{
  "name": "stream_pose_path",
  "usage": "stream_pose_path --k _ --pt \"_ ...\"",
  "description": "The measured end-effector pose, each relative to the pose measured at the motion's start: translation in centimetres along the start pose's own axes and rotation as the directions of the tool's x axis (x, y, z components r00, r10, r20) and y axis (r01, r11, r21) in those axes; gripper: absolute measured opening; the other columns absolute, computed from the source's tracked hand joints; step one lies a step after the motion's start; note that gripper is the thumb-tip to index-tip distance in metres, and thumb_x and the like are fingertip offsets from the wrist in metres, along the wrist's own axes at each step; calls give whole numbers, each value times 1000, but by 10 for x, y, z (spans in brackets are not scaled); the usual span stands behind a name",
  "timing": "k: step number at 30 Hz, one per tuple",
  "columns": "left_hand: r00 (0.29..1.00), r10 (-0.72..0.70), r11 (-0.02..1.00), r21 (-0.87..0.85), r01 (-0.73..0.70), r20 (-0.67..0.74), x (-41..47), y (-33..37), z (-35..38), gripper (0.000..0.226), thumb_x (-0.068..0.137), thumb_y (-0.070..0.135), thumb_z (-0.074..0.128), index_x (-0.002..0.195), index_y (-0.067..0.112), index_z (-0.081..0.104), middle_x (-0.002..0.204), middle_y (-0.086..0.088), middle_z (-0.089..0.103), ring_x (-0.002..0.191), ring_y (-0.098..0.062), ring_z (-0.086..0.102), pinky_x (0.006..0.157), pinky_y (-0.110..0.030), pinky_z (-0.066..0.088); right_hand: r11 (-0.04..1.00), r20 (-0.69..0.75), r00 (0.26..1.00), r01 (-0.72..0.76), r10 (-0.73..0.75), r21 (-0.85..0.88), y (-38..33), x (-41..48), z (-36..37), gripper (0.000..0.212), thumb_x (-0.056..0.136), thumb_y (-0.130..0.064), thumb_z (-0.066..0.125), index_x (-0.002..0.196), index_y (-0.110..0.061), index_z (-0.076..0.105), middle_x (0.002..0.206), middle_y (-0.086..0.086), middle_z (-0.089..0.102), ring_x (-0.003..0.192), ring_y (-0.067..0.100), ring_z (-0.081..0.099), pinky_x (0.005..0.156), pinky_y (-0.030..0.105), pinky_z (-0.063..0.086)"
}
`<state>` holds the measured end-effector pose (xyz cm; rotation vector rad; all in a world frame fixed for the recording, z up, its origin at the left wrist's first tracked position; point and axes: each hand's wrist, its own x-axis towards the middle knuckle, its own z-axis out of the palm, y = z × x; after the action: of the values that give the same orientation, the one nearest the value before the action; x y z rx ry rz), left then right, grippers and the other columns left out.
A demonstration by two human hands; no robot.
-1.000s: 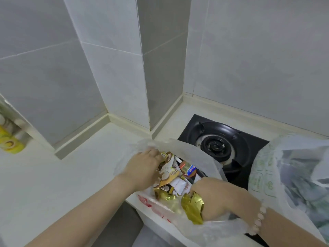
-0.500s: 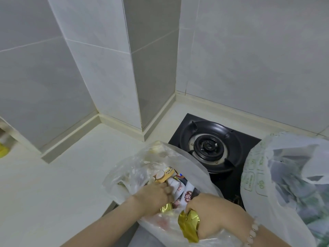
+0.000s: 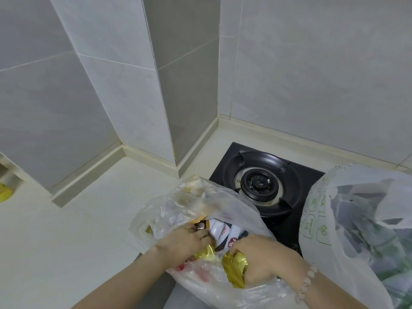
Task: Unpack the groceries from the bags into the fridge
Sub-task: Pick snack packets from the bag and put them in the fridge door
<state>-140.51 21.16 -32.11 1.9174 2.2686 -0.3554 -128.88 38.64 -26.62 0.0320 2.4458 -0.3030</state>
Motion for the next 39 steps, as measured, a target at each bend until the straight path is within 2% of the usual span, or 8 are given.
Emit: stream_pose_path --k 6,13,19,25,30,33,36,39 --pt "974 -200 950 -221 220 108 -12 -2 -2 36 89 22 55 122 10 44 118 -11 55 109 -29 49 89 -32 35 1000 -25 1000 4 -4 13 2 5 -2 40 74 -24 64 113 -18 59 110 4 61 98 23 59 82 35 54" --pt "954 -270 953 -107 284 131 -3 21 15 58 88 26 53 141 18 31 138 -5 42 127 -25 38 109 -34 19 1000 1 1000 -21 21 18 0 4 -1 50 71 -25 66 119 -18 55 114 5 58 102 24 58 85 36 53" --pt "925 -371 916 -132 379 81 -9 21 -17 48 88 41 52 130 20 42 125 -3 50 114 -25 51 89 -35 42 999 -19 999 -31 32 27 1 0 -7 48 72 -24 65 119 -17 55 114 5 59 101 24 58 84 36 53" --pt "779 -627 608 -629 485 -5 -35 0 -79 31 69 33 68 95 24 55 90 9 59 84 -13 56 67 -23 42 989 -123 992 21 -3 146 -2 -6 -32 41 70 -23 68 110 -21 60 105 1 63 97 22 61 79 34 53" --pt "872 -402 329 -844 423 281 -67 -27 -140 41 53 35 71 89 22 57 78 8 61 68 -7 59 55 -17 45 921 -182 977 170 -111 351 -19 -23 -81 29 71 -11 70 99 -8 62 86 3 63 76 15 61 63 25 49" --pt "890 -363 249 -891 379 277 -87 -45 -161 57 45 43 69 96 20 59 69 10 64 64 -8 62 51 -17 44 884 -219 967 211 -128 418 -28 -38 -116 23 72 -9 73 91 -9 60 79 -2 58 71 9 55 59 21 45" --pt "773 -617 242 -900 363 146 -96 -63 -168 47 51 39 69 93 20 59 69 7 62 64 -7 62 52 -15 42 947 -362 927 199 -97 254 -39 -34 -151 31 71 -15 72 99 -10 61 88 1 60 80 15 58 68 29 48" --pt "577 -808 452 -753 478 -118 -95 -76 -166 34 65 29 71 94 17 58 78 5 60 76 -16 58 60 -24 41 994 -594 800 27 -84 -105 -57 -18 -174 30 74 -21 67 101 -15 57 97 3 61 90 24 60 68 31 51"
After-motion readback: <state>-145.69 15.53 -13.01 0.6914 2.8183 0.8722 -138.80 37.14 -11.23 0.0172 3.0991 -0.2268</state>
